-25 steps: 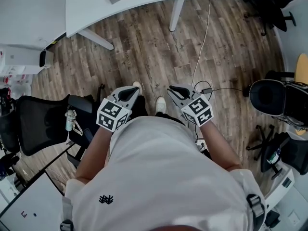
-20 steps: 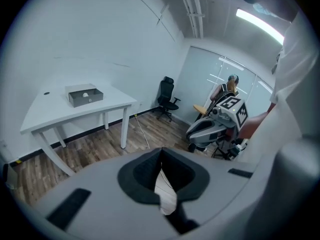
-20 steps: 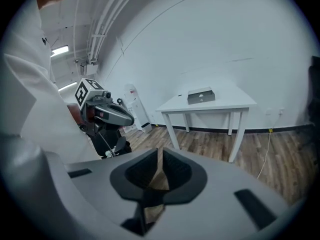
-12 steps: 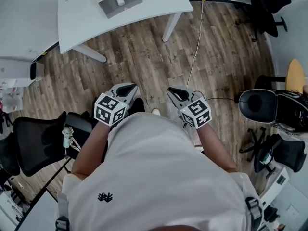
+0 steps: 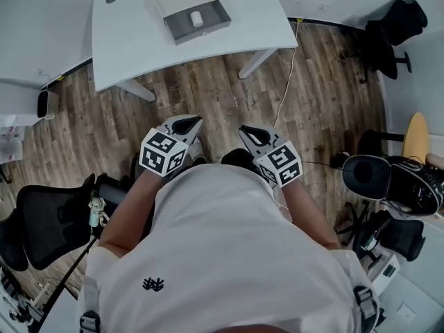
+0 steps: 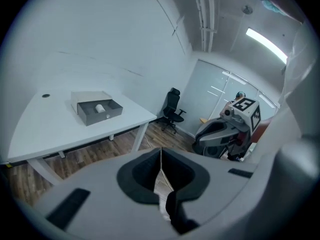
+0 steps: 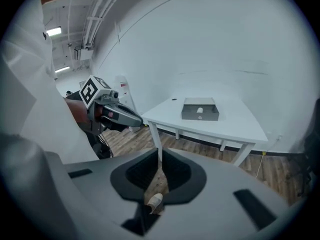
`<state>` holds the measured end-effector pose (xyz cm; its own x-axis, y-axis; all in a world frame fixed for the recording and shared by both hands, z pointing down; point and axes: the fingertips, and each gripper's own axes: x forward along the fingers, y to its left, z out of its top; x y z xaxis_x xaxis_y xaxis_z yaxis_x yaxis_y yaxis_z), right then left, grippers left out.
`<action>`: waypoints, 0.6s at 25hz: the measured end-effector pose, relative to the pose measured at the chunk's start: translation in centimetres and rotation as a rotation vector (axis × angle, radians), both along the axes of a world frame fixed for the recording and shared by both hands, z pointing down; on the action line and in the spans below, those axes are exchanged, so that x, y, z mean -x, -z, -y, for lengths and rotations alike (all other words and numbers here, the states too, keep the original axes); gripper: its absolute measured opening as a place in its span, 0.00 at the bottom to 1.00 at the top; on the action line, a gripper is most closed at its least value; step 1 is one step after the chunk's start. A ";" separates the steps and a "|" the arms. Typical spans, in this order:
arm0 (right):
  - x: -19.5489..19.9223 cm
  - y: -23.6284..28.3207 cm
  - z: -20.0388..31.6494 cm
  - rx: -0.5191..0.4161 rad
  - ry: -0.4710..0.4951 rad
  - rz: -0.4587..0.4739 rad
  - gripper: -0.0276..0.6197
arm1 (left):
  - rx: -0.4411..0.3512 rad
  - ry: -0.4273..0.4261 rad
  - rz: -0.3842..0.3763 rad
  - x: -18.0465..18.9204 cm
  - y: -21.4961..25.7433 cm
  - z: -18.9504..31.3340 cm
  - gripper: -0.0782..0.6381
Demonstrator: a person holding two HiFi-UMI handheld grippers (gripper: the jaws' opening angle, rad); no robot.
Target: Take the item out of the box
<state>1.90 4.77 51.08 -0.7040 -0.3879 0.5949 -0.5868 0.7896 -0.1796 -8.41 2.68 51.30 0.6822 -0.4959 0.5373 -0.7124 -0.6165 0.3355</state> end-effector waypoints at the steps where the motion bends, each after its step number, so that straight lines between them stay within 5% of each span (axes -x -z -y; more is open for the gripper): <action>1: 0.5 0.0 0.5 -0.001 0.006 -0.003 0.09 | -0.001 0.013 -0.004 0.5 -0.1 0.7 0.12; 15: 2.2 -0.2 9.3 0.014 0.145 0.027 0.09 | -0.017 0.212 0.030 3.4 0.0 11.5 0.19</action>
<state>-0.35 -4.49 51.28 -0.7676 -0.2728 0.5800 -0.4617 0.8629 -0.2053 -11.83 -8.83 51.27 0.5455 -0.6360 0.5459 -0.8362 -0.4572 0.3029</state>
